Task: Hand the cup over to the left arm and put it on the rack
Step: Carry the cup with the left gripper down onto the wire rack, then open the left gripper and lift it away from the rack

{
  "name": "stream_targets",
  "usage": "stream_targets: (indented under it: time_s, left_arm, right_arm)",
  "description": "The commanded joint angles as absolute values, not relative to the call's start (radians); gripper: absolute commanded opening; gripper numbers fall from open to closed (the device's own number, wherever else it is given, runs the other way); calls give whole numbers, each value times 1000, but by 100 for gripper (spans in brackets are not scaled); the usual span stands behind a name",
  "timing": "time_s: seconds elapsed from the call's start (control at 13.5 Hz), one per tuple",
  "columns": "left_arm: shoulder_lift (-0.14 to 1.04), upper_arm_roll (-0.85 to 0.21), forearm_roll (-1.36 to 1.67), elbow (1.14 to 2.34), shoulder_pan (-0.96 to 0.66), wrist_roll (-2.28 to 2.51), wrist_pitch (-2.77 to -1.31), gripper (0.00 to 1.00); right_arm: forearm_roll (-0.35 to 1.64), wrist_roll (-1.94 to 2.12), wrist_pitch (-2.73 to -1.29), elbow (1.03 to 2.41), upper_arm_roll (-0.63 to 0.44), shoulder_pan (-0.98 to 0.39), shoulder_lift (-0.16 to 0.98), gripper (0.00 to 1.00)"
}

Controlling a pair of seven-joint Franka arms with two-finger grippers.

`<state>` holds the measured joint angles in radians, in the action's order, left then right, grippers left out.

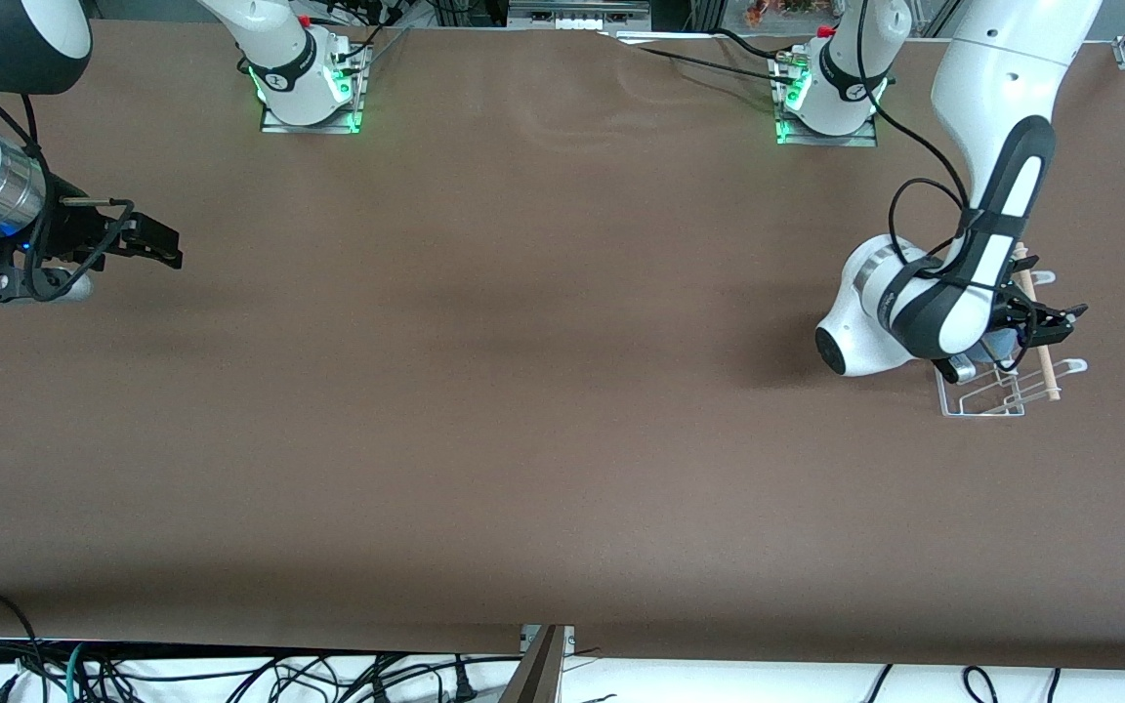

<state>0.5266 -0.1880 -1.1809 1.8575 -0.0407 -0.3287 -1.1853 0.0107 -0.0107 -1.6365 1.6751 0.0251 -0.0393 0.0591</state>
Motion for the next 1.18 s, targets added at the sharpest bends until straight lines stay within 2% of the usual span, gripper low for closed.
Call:
stream_targets:
  time_s: [0.0, 0.37, 0.67, 0.81, 0.89, 1.11]
  left_arm:
    - [486, -189, -1024, 1737, -34, -344, -1192, 100]
    - [459, -173, -633, 1426, -26, -296, -1184, 100]
    - [387, -175, -340, 1260, -5, -151, -1192, 100]
    - [327, -175, -194, 1255, 38, -124, -1227, 100]
    - [272, -157, -130, 1282, 38, -120, -1303, 100]
    - [85, -91, -6, 1586, 29, -98, -1561, 100]
  right_arm:
    - [-5, 20, -1623, 1670, 34, -28, 55, 99]
    - [-5, 20, -1623, 1671, 34, -28, 55, 99]
    - [-3, 20, -1623, 1671, 34, -28, 55, 99]
    - [-3, 20, -1623, 1671, 34, -28, 57, 99]
    - [-3, 20, -1623, 1671, 34, -28, 57, 99]
    - [-3, 20, -1623, 1671, 34, -28, 58, 99]
